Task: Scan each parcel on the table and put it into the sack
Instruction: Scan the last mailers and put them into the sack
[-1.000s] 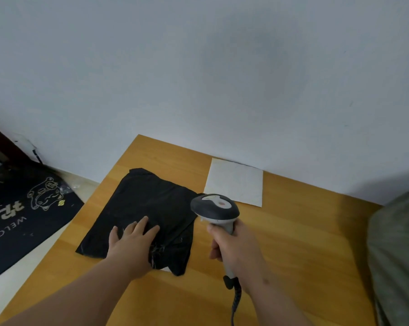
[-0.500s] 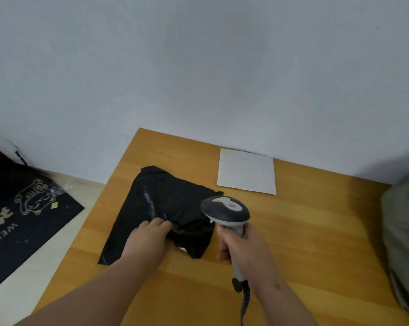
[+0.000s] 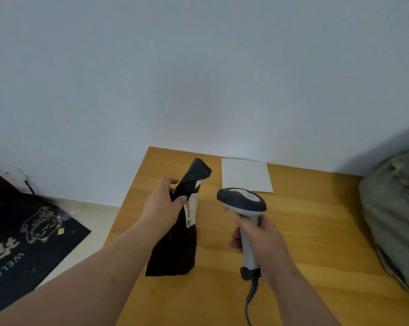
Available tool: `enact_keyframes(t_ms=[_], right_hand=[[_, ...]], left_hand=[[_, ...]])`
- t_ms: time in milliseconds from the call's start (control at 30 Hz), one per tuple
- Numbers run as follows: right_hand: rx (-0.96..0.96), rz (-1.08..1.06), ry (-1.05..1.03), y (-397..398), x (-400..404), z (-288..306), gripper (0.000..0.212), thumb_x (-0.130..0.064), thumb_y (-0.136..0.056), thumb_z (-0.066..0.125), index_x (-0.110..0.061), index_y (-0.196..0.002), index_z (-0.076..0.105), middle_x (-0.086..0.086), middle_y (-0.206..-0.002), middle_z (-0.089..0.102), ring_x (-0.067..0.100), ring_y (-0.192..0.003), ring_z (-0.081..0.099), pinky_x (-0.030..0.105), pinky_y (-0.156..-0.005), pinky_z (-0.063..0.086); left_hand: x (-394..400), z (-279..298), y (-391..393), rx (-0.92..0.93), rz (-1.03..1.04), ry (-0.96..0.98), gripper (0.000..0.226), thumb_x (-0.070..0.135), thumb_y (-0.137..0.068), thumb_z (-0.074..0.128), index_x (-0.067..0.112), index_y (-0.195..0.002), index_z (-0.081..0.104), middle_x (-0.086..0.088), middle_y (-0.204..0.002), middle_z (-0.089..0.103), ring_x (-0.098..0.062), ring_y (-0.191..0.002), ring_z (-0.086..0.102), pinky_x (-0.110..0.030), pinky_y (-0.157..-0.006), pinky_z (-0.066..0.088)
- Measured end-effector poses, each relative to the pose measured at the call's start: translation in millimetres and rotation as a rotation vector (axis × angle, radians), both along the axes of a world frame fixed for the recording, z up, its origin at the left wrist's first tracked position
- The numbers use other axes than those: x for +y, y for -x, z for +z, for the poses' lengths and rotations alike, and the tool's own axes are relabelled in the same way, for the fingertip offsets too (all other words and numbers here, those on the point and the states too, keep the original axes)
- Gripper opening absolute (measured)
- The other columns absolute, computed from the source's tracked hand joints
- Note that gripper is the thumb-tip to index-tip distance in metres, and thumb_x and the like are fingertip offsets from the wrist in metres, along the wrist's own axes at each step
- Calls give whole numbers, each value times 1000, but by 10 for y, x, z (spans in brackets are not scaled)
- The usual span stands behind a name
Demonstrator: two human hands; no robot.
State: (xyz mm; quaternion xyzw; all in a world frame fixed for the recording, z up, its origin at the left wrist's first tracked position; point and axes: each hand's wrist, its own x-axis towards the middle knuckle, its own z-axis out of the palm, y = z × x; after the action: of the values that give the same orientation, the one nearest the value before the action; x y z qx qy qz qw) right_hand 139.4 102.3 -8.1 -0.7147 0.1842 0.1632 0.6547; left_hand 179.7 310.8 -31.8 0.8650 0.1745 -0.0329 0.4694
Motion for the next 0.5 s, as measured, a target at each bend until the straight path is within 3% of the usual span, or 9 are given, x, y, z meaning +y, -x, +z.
enact_keyframes(t_ms=[167,233,333,500], right_hand=[[-17,25,-106,195,-145,188,17,-26,-95,65,-15,-108,65,11,-85,73,26,-80,74,38,-74,55],[-10,33,-148,240,-242,250,22,-31,-94,67,-21,-113,65,9,-97,73,27,-88,75,42,-83,57],[-7,5,-239,312,-410,343,25,-30,-93,68,-22,-116,63,6,-107,66,31,-91,74,45,-85,59],[-31,-48,-309,477,-843,430,26,-26,-92,69,-16,-115,62,9,-99,63,26,-76,71,40,-69,56]], left_hand=[[-71,278,143,14,-54,100,38,13,-88,68,35,-115,52,7,-102,59,-17,-86,63,-45,-81,58],[-133,372,187,60,-108,108,45,4,-84,67,35,-115,56,5,-103,61,-20,-87,64,-45,-81,58],[-283,497,250,119,-132,144,55,-5,-79,64,36,-115,57,3,-103,63,-25,-90,66,-48,-83,59],[-667,625,378,126,-143,136,59,-10,-83,58,32,-123,51,6,-108,59,-21,-94,63,-42,-78,60]])
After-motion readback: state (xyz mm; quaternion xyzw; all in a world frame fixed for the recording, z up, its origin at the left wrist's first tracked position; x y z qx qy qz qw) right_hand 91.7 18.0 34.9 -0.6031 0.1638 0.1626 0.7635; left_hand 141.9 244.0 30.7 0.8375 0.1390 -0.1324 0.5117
